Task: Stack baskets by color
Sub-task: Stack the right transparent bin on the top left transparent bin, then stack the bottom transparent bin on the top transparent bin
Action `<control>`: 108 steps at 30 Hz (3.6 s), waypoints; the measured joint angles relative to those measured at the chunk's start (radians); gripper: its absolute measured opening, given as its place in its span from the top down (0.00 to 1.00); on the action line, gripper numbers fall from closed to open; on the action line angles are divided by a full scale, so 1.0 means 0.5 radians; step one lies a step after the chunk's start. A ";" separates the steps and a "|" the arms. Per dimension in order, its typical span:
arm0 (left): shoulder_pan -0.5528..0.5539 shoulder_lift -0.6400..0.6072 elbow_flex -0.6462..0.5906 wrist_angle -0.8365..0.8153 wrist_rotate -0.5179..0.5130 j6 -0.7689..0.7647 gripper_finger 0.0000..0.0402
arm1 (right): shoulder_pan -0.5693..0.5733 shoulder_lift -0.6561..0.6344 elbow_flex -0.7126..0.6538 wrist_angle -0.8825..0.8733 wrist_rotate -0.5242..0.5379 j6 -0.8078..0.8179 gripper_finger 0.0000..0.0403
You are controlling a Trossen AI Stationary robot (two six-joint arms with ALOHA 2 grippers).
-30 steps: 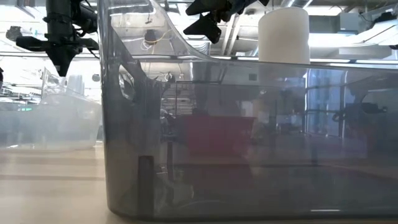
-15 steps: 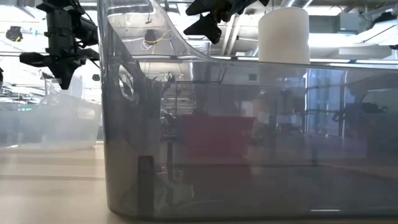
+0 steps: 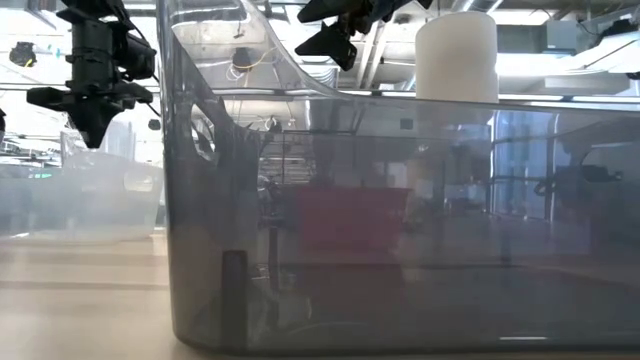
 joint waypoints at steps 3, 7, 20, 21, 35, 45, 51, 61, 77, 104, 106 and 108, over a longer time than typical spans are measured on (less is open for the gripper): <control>0.000 0.000 0.000 -0.014 -0.005 0.034 0.85 | 0.005 0.000 0.000 0.012 0.002 0.006 0.33; 0.000 0.000 0.029 -0.066 -0.013 0.128 0.69 | 0.012 0.000 0.000 0.013 0.002 0.006 0.33; -0.175 -0.112 0.476 -0.482 0.217 0.357 0.45 | -0.007 -0.001 0.000 0.037 0.002 0.108 0.33; -0.230 -0.141 0.478 -0.478 0.262 0.356 0.45 | -0.007 -0.001 0.000 0.037 0.002 0.123 0.33; -1.464 -0.319 0.252 -0.274 0.587 0.435 0.45 | 0.001 -0.001 0.000 0.036 0.062 0.385 0.33; -2.204 -0.319 -0.090 -0.066 0.542 0.556 0.45 | 0.114 -0.001 0.000 0.029 0.214 0.527 0.33; -2.520 -0.319 -0.355 0.290 0.483 0.361 0.45 | 0.190 -0.001 0.000 0.028 0.296 0.540 0.33; -2.724 -0.318 -0.681 0.786 0.443 0.092 0.45 | 0.224 -0.001 0.000 0.017 0.320 0.545 0.33; -2.980 0.048 -0.724 0.997 0.184 -0.123 0.45 | 0.213 -0.001 0.000 0.023 0.322 0.526 0.33; -2.980 0.219 -0.324 0.775 0.194 0.084 1.00 | 0.199 -0.001 0.000 0.005 0.322 0.522 0.33; -2.980 0.219 -0.151 0.648 0.161 0.157 1.00 | 0.192 -0.001 0.000 0.005 0.322 0.522 0.33; -2.979 0.219 0.032 0.537 0.178 0.235 1.00 | 0.190 -0.001 0.000 0.006 0.322 0.522 0.33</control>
